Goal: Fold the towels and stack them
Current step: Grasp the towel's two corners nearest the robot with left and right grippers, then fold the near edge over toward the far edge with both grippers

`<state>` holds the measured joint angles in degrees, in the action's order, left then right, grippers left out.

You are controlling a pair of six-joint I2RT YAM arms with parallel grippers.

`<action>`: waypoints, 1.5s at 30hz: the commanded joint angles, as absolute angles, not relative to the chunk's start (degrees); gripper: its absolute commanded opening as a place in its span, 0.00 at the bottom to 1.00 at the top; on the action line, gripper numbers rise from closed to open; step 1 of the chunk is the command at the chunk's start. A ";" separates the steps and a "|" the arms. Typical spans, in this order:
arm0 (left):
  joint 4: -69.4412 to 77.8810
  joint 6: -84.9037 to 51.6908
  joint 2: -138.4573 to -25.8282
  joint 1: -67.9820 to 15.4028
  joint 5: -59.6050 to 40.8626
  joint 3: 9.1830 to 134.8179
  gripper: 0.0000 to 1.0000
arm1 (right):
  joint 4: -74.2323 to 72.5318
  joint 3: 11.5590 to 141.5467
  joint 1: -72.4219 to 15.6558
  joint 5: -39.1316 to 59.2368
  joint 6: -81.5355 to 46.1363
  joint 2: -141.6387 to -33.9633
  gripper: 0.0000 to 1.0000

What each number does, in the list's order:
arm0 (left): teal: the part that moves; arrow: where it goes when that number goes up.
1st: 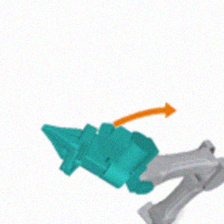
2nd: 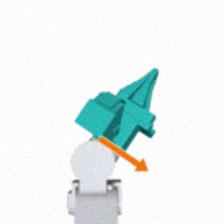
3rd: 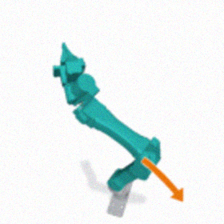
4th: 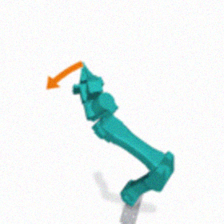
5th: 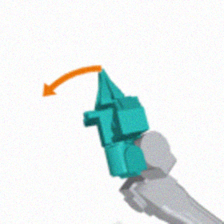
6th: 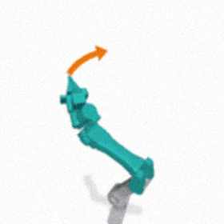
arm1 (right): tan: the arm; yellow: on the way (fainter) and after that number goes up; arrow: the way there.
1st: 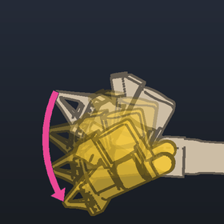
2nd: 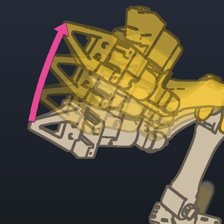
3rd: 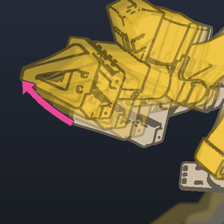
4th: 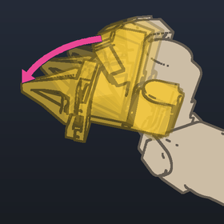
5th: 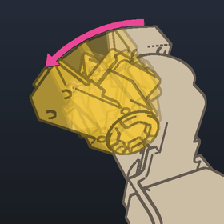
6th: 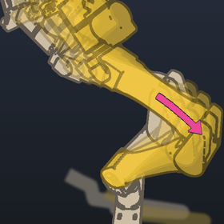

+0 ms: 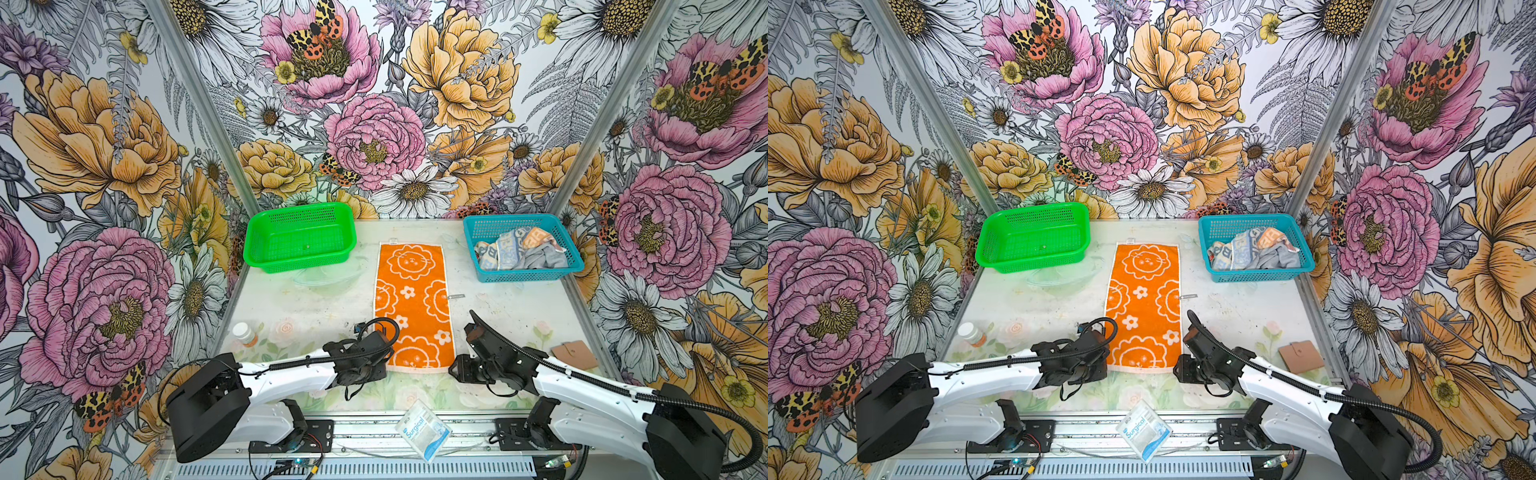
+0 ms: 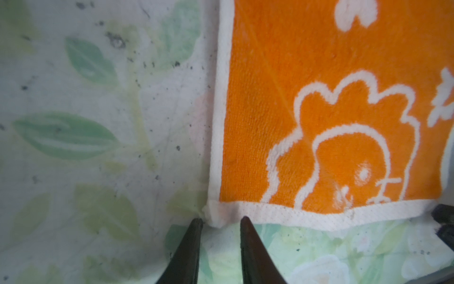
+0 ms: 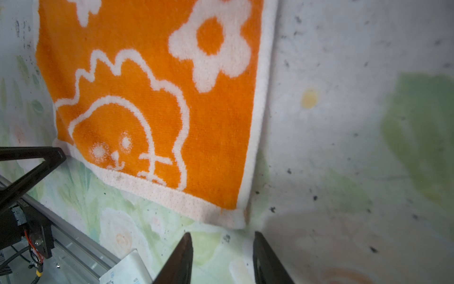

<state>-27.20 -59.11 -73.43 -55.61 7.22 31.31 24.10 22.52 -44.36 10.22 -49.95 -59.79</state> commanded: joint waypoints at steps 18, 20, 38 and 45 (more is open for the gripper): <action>-25.39 -57.92 -74.03 -55.11 7.76 30.33 0.00 | 17.49 24.35 -44.92 8.87 -48.05 -67.14 0.00; -25.40 -57.94 -72.88 -55.24 7.31 29.69 0.00 | 17.56 23.88 -44.97 9.58 -48.38 -65.93 0.00; -37.21 -60.91 -58.25 -63.31 8.95 30.23 0.00 | 29.30 24.94 -51.21 10.14 -52.73 -47.28 0.00; -44.39 -65.92 -54.64 -72.44 14.26 34.62 0.00 | 35.49 29.41 -59.69 6.22 -57.56 -46.17 0.00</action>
<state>-40.38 -62.78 -56.88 -70.02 9.96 31.64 32.71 26.09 -57.25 9.43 -55.00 -47.53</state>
